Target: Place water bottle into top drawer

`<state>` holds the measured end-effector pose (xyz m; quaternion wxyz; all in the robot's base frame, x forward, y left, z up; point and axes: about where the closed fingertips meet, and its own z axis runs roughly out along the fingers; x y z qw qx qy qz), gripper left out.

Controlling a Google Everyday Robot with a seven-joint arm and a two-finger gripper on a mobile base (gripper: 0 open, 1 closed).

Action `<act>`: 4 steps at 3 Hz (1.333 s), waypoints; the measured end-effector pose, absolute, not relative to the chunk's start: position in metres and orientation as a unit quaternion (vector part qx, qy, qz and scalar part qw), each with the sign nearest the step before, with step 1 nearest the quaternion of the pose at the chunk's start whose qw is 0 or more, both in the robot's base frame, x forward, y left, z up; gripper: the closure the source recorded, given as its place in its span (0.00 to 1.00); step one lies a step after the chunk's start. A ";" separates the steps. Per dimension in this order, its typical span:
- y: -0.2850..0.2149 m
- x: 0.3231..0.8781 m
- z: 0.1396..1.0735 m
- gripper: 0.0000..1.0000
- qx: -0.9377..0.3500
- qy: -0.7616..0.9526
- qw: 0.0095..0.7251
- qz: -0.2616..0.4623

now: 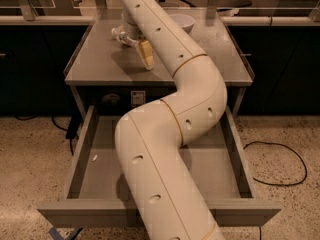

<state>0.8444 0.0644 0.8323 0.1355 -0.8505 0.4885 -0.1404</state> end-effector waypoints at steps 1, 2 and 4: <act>0.070 0.852 0.852 0.00 -0.856 0.465 0.151 -0.166; 0.071 0.856 0.865 0.00 -0.863 0.442 0.159 -0.185; 0.077 0.865 0.837 0.00 -0.872 0.431 0.144 -0.182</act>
Offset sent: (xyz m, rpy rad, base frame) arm 0.1310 0.0097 0.1206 -0.0434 -0.1503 0.1437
